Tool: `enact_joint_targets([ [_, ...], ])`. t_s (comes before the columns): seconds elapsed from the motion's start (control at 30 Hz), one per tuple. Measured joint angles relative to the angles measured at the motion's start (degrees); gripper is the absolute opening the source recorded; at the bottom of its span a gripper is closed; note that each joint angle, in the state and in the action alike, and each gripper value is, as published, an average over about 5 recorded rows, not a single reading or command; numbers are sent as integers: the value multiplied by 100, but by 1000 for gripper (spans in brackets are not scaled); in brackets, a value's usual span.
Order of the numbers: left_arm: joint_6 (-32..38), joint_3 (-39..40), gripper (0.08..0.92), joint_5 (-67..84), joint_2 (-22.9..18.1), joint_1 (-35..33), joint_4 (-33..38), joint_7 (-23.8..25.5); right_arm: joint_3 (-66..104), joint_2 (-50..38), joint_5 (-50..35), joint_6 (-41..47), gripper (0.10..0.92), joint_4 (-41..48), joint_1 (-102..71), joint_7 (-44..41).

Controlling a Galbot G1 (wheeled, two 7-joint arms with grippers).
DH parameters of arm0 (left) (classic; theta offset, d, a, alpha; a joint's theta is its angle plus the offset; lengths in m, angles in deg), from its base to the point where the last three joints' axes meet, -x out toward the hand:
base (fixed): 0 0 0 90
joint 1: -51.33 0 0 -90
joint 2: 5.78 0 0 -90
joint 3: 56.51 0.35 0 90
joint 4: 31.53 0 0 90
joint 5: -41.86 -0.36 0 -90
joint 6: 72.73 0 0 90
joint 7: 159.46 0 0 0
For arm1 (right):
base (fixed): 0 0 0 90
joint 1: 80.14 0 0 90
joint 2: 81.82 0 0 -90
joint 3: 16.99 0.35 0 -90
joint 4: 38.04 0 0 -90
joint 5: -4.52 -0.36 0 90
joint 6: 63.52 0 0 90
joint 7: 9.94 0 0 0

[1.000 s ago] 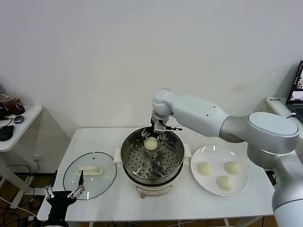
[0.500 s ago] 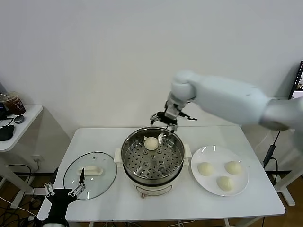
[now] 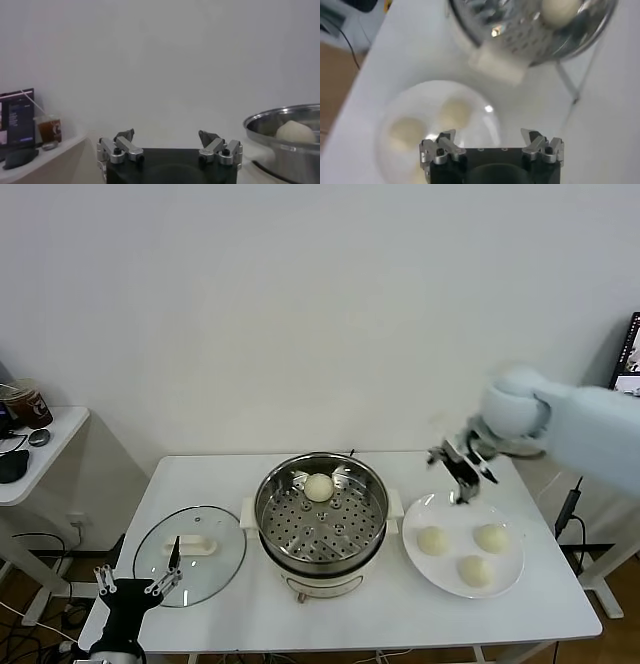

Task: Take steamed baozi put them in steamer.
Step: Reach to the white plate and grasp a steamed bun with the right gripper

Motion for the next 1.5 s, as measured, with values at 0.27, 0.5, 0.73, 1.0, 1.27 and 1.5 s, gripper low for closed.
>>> enact_joint_targets([
  [0.27,-19,-17,823,-31,-60,46,-12,9,841,24,370,67,823,420,-1170,122],
  [0.5,-21,-57,823,-45,-104,45,-58,11,1355,426,695,-69,823,990,-1913,166],
  [0.73,-21,-129,823,-41,-102,34,-68,12,1671,850,924,-191,823,1454,-2353,238],
  [1.0,-4,-182,823,-38,-102,14,-80,11,1874,1231,1112,-289,810,1860,-2610,259],
  [1.27,6,-196,823,-32,-112,3,-83,9,1954,1364,1196,-311,645,1990,-2671,172],
  [1.5,10,-180,823,-28,-121,27,-74,8,1949,1305,1159,-332,591,1953,-2537,48],
])
